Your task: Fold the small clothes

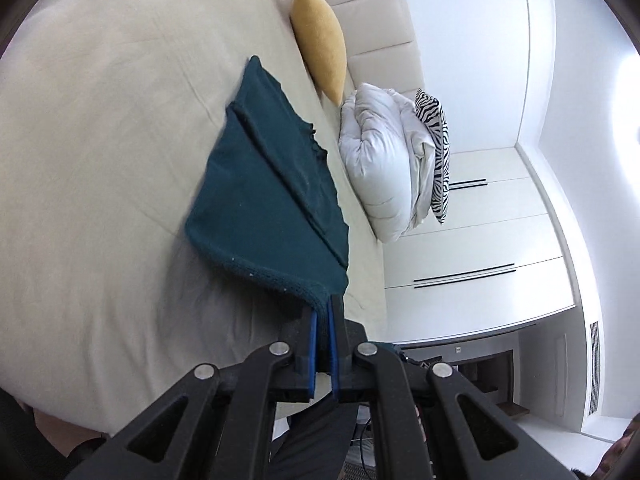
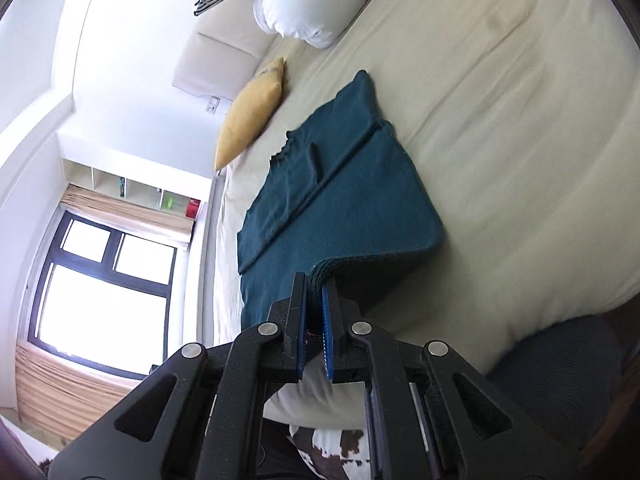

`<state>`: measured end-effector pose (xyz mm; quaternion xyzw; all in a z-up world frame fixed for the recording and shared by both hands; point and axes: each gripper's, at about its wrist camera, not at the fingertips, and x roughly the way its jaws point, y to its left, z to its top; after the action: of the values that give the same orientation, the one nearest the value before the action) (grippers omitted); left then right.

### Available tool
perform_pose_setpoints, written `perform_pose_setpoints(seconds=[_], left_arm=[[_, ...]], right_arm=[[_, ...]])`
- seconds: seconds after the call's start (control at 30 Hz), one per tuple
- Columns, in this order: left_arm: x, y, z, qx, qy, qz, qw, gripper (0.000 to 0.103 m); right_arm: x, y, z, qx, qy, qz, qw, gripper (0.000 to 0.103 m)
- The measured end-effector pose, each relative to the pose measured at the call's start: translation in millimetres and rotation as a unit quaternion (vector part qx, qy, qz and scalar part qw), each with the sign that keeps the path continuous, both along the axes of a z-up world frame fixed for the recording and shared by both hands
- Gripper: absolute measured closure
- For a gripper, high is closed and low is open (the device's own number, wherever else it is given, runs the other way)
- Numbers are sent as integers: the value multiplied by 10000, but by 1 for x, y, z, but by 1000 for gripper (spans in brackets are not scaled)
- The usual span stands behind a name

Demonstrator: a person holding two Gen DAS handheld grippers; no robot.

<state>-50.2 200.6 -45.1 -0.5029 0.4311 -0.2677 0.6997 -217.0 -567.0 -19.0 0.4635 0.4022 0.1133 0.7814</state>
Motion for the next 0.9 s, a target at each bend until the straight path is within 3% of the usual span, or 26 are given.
perform_pose_setpoints(seconds=[0.23, 0.53, 0.9], left_arm=[[39, 2, 7, -284, -103, 255, 9992, 98], [93, 4, -5, -604, 37, 555, 9966, 98], [161, -6, -10, -405, 50, 691, 9968, 98]], right_arm=[[27, -3, 16, 60, -302, -215, 9993, 97], [77, -16, 16, -88, -380, -497, 9980, 97], [155, -18, 5, -683, -325, -546, 9956, 97]])
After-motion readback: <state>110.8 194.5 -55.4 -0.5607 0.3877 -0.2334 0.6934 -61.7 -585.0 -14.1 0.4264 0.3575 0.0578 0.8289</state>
